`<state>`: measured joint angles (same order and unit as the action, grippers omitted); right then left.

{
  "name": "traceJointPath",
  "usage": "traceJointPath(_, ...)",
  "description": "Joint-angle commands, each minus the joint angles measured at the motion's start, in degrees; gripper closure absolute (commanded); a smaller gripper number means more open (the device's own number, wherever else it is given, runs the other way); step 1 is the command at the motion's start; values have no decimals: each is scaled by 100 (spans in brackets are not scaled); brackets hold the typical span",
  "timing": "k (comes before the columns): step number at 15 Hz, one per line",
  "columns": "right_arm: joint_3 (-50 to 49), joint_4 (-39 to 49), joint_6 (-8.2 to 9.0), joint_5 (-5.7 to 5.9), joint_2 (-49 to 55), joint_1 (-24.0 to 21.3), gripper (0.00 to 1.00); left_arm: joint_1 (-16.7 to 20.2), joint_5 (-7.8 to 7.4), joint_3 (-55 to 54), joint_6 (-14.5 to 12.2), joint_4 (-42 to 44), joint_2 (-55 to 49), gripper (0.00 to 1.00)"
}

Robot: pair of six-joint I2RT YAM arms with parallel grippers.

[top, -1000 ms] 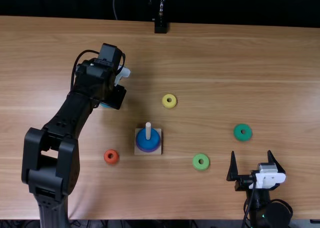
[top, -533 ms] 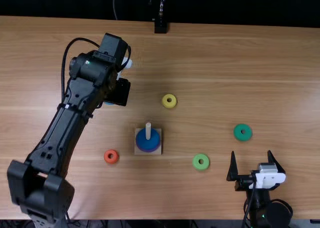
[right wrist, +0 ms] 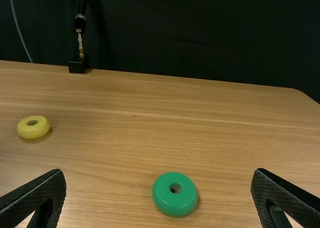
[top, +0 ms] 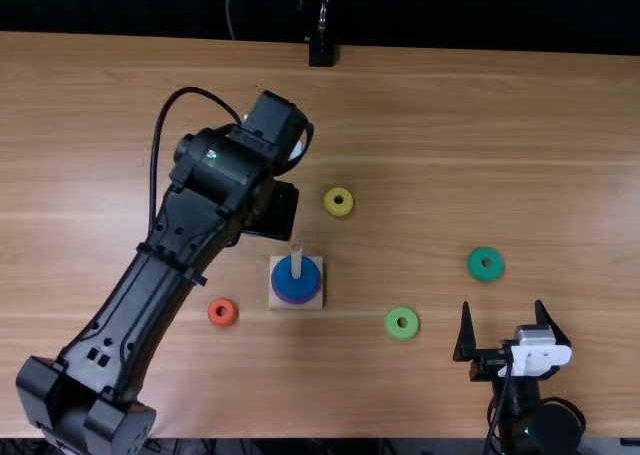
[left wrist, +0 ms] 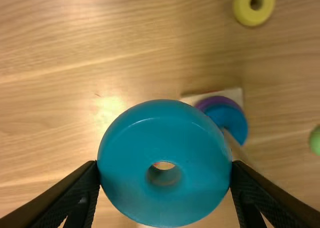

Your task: Build the Hanoi tower: stack the rings onto the peg from bottom to top in this color order: purple, dark blue, light blue, dark green, light green, yellow, orange.

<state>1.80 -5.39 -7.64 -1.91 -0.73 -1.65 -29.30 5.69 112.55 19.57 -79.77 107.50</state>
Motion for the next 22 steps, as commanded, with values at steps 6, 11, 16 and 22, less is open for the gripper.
traceJointPath(6,-92,-79,-6,65,73,-11,0,-682,0,258,690,-7,-318,100)
traceJointPath(11,-92,-79,-6,75,73,-20,0,-911,11,250,880,-7,-318,100)
traceJointPath(16,-92,-79,-6,75,73,-11,0,-920,11,223,880,-28,-318,100)
traceJointPath(22,-92,-79,-6,65,73,-11,0,-1008,0,206,901,-250,-318,100)
